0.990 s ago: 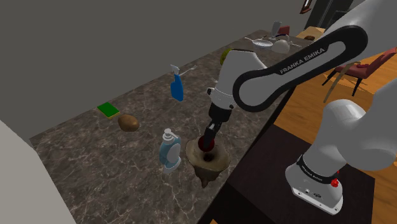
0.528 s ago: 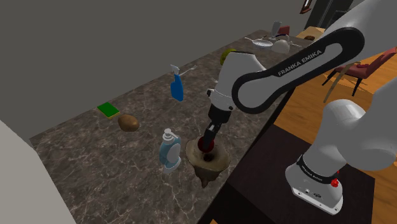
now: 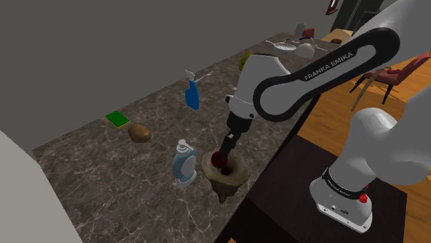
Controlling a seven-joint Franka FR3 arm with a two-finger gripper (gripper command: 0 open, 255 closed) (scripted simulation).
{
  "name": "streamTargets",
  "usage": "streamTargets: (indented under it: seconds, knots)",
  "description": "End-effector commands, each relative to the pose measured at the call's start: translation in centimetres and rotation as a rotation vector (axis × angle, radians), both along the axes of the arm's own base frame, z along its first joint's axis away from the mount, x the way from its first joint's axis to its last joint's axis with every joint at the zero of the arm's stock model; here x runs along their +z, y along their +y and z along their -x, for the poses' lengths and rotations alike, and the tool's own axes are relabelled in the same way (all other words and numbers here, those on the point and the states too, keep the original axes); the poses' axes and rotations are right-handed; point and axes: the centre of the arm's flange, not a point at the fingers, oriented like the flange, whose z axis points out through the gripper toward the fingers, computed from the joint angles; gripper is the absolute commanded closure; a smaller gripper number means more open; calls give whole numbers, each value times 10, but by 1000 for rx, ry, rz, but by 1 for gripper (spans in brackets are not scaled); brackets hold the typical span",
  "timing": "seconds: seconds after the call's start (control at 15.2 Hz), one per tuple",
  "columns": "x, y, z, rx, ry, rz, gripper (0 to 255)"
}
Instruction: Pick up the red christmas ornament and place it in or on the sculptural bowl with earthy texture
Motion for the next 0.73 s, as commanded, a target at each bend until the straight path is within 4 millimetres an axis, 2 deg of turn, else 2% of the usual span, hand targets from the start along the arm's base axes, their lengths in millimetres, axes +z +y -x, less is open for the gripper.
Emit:
streamTargets:
  seconds: [0.0,0.13,0.66]
  knots:
    - [19,-7,-1,0,0,0,0]
    - [42,-15,-1,0,0,0,0]
    - [42,-15,-1,0,0,0,0]
